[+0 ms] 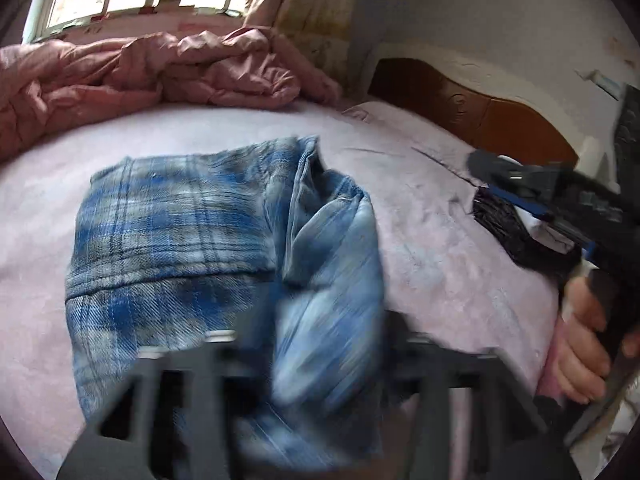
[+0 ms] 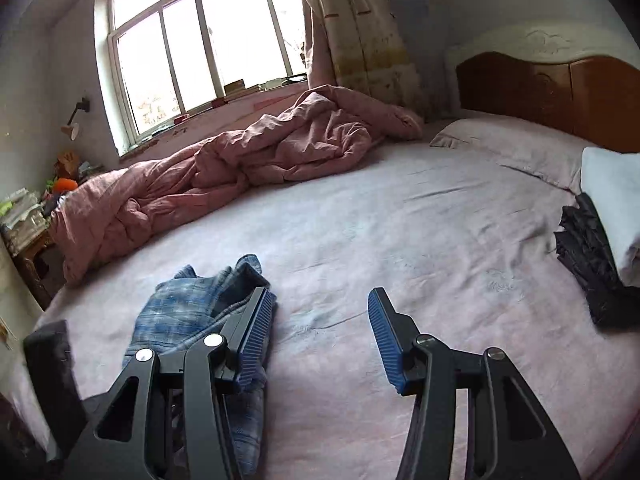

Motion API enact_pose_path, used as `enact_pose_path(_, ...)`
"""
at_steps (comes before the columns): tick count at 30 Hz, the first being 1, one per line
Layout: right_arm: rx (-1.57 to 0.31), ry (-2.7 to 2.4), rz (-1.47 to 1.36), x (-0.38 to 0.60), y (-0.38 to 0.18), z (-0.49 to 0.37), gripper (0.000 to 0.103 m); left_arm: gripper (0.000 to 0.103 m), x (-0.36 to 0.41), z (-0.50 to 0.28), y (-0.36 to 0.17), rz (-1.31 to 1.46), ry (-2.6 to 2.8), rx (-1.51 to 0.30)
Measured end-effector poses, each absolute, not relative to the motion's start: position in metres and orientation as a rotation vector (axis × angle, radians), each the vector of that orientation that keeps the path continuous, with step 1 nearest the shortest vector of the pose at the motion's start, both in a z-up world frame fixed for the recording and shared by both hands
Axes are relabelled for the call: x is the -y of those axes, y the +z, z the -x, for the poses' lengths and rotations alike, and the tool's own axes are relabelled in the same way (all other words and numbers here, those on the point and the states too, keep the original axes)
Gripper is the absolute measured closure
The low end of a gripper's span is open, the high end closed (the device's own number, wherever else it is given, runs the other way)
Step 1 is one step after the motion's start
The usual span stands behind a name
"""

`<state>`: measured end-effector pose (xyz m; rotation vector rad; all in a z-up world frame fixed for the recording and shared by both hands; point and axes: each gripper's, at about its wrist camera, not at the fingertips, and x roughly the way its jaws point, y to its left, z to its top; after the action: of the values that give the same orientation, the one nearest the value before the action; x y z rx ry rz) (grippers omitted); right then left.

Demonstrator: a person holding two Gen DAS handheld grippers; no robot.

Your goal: Fold large clothes

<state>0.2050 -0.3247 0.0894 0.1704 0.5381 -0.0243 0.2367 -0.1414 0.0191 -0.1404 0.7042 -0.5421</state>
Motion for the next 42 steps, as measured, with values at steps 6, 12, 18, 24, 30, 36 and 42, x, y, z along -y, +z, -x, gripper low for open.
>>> enact_pose_path(6, -0.541, 0.050, -0.165, 0.308, 0.088, -0.205, 0.049, 0.016, 0.124, -0.183, 0.036, 0.043, -0.459, -0.573)
enact_pose_path(12, -0.626, 0.230, -0.157, 0.274, 0.068, -0.209, 0.046, 0.015, 0.087, -0.184, 0.013, -0.031, -0.236, -0.653)
enact_pose_path(18, -0.750, 0.261, -0.073, 0.238, 0.035, -0.221, 0.045, 0.013, 0.070, -0.186, -0.004, -0.023, -0.161, -0.689)
enact_pose_path(24, -0.898, 0.088, -0.023, 0.250, 0.011, -0.235, 0.042, 0.013, 0.058, -0.181, -0.009, 0.062, -0.237, -0.686)
enact_pose_path(30, -0.814, 0.134, -0.109, 0.270, 0.034, -0.228, 0.042, 0.013, 0.047, -0.184, 0.001, 0.141, -0.259, -0.668)
enact_pose_path(36, -0.697, 0.235, -0.157, 0.261, 0.053, -0.218, 0.037, 0.010, 0.046, -0.211, 0.011, 0.237, -0.234, -0.723)
enact_pose_path(42, -0.818, 0.076, 0.097, 0.234, 0.027, -0.208, 0.036, 0.010, 0.051, -0.205, -0.010, 0.208, -0.231, -0.728)
